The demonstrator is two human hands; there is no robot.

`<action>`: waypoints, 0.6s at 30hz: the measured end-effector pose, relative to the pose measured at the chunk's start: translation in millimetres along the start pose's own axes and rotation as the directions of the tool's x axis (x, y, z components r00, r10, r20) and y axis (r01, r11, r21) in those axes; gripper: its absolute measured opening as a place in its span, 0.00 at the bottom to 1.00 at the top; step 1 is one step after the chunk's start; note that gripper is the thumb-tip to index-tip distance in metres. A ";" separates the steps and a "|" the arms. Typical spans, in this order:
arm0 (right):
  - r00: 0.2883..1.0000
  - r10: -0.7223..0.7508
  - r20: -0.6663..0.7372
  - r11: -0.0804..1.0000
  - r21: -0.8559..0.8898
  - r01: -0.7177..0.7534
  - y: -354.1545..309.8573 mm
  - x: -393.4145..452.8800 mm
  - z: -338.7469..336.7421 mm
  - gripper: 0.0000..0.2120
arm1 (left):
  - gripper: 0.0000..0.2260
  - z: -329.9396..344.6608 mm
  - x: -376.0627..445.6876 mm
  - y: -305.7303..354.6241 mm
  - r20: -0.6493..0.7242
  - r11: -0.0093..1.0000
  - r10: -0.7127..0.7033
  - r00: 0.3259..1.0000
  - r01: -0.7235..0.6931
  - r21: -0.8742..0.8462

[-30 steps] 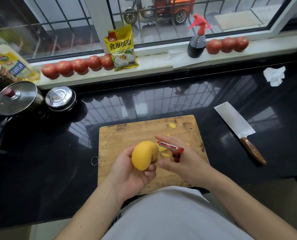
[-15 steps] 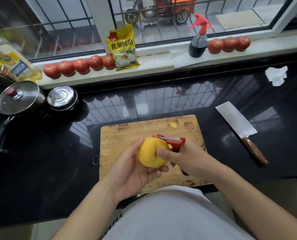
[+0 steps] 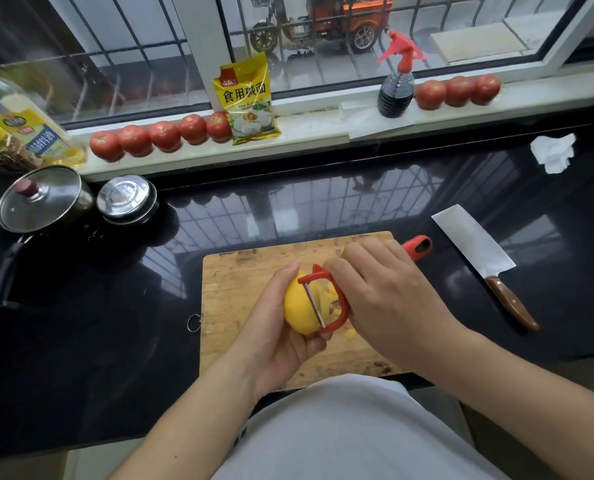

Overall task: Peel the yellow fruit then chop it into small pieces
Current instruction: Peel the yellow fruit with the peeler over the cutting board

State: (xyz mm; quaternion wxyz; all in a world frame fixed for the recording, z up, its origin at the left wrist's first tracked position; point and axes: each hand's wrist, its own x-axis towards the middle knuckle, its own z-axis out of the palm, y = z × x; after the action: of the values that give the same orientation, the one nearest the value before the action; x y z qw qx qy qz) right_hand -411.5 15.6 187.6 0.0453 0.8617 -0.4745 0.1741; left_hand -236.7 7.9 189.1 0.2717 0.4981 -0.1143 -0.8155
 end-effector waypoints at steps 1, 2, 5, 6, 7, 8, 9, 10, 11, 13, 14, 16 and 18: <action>0.999 -0.034 0.005 0.999 -0.033 0.034 -0.5 0.9 0.6 0.07 | 0.25 2.3 0.6 -0.7 -0.025 1.000 -0.013 1.000 0.014 0.022; 0.998 -0.069 0.007 0.995 -0.075 0.070 -0.3 1.8 1.7 0.06 | 0.25 4.0 0.8 -1.2 -0.038 0.999 -0.029 0.999 0.031 0.041; 0.991 -0.134 0.011 0.975 -0.177 0.134 -1.4 3.7 4.8 0.08 | 0.28 4.8 1.7 -2.3 -0.056 0.994 -0.071 0.996 0.076 0.077; 0.989 -0.145 0.016 0.970 -0.195 0.146 -1.9 3.6 6.1 0.09 | 0.28 4.8 1.8 -2.1 -0.061 0.993 -0.079 0.995 0.084 0.079; 0.988 -0.152 0.023 0.966 -0.208 0.154 -2.2 3.0 7.4 0.09 | 0.28 4.6 2.2 -1.9 -0.069 0.993 -0.082 0.994 0.088 0.082; 0.988 -0.155 0.029 0.963 -0.217 0.157 -2.0 2.6 8.4 0.09 | 0.28 4.2 2.8 -1.9 -0.077 0.992 -0.083 0.994 0.090 0.088; 0.988 -0.154 0.033 0.962 -0.223 0.157 -0.9 2.5 9.2 0.08 | 0.27 3.8 3.4 -1.9 -0.086 0.991 -0.081 0.993 0.090 0.097; 0.988 -0.149 0.035 0.963 -0.222 0.153 0.9 2.9 10.2 0.08 | 0.26 3.2 4.0 -2.0 -0.094 0.991 -0.077 0.993 0.087 0.106; 0.990 -0.139 0.034 0.966 -0.213 0.143 2.9 3.7 10.8 0.07 | 0.25 2.7 4.9 -2.2 -0.101 0.990 -0.070 0.992 0.082 0.114; 0.992 -0.123 0.032 0.974 -0.185 0.127 6.0 5.9 12.0 0.07 | 0.24 1.7 5.9 -2.5 -0.104 0.989 -0.057 0.993 0.070 0.130; 0.992 -0.122 0.029 0.977 -0.171 0.125 6.5 6.7 13.3 0.08 | 0.23 1.1 6.4 -2.7 -0.101 0.988 -0.054 0.993 0.068 0.139; 0.992 -0.123 0.024 0.982 -0.141 0.125 8.1 6.7 16.5 0.10 | 0.22 0.5 6.4 -3.3 -0.099 0.986 -0.046 0.994 0.061 0.153; 0.996 -0.070 0.054 0.987 -0.139 0.077 18.3 6.4 23.9 0.09 | 0.20 -1.1 6.3 -4.6 -0.108 0.984 -0.031 0.994 0.049 0.172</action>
State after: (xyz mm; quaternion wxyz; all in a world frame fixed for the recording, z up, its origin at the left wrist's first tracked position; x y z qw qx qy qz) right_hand -417.5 -5.3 165.9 0.1010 0.8773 -0.4543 0.1170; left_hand -239.5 8.3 181.7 0.2162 0.5644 -0.1607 -0.7803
